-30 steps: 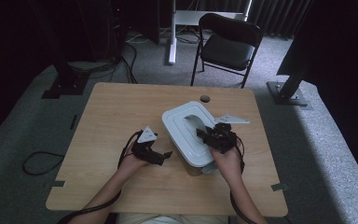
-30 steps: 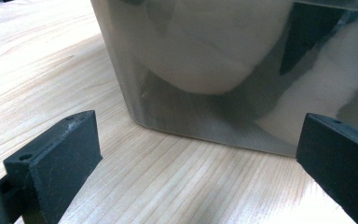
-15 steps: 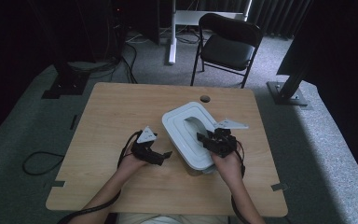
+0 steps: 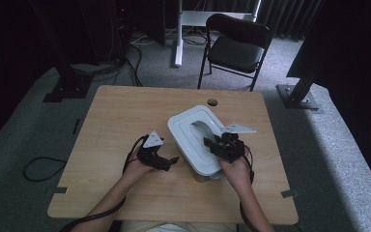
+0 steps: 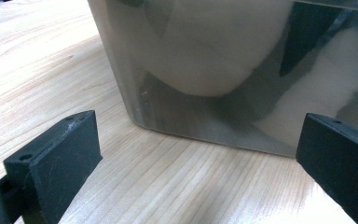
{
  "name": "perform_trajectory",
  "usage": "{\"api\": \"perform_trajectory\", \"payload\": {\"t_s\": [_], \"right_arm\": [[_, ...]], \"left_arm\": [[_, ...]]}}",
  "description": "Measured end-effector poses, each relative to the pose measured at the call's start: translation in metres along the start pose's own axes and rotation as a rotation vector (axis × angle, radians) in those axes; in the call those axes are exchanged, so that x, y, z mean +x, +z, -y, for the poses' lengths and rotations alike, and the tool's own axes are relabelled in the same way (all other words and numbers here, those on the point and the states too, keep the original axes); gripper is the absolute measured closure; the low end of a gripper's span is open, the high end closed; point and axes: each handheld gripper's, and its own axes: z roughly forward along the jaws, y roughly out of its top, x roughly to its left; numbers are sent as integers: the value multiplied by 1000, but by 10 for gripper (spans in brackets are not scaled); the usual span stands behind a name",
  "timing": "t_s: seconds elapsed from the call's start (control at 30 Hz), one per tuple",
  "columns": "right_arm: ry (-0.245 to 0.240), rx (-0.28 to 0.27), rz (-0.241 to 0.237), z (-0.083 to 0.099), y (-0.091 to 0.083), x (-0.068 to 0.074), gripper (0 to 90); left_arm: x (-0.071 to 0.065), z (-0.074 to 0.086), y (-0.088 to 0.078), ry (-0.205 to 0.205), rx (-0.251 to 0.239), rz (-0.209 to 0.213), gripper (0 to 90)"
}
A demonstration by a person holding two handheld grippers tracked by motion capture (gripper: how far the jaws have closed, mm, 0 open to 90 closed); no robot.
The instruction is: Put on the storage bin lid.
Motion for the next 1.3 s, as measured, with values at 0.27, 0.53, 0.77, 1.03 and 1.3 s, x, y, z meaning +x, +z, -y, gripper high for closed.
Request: {"api": "perform_trajectory", "payload": {"t_s": [0.27,0.53,0.77,1.03,1.3], "right_arm": [[16,14,15,-5,4,-1,659],[6,26,18,-6,6,-2,658],[-6,27,14,-5,6,-3,654],[-6,25,27,-8,4,0,578],[1,35,-11,-12,-1,1,411]], "left_arm": [[0,-1,-1,-1,-5,-6,4],[2,-2,-3,0,-5,-13,4],[1,1,-1,-7,-2,-5,4],[2,-1,-1,-7,-4,-7,5],[3,-2,-3,-9,-10,-13,4]]}}
